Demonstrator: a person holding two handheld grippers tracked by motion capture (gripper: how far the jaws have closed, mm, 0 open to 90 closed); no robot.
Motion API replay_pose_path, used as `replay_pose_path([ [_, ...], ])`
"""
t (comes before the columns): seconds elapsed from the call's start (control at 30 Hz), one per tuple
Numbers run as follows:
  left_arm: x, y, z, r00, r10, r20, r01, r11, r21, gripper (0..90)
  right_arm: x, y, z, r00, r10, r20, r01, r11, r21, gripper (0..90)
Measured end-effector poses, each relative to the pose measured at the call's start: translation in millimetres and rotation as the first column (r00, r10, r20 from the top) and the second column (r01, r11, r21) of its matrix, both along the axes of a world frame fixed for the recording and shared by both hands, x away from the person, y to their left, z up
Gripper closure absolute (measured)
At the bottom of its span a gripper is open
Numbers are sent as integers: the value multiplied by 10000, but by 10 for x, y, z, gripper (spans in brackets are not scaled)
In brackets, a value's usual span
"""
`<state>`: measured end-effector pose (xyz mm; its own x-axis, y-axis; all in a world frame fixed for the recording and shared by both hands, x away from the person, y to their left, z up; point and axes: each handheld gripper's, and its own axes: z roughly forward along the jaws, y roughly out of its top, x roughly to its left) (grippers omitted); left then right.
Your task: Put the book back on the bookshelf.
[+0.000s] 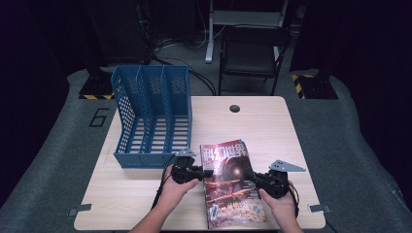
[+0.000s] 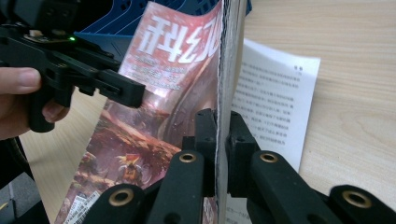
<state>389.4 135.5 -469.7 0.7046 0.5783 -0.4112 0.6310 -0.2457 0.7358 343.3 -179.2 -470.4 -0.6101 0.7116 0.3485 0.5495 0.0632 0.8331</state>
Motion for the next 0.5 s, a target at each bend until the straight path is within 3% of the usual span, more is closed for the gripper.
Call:
replay_pose_path([
  [0.17,-36,22,131,9998,-57,210,58,10000,-54,737,15,-24,24,9998,130,-149,-127,9998,178,852],
  [0.37,-79,47,302,9954,-367,886,359,9993,101,762,4,-36,71,9998,119,-148,-115,9996,262,847],
  [0.5,-111,78,411,9921,-377,1199,378,9993,20,781,-11,-32,136,9997,186,166,-189,9996,191,849],
])
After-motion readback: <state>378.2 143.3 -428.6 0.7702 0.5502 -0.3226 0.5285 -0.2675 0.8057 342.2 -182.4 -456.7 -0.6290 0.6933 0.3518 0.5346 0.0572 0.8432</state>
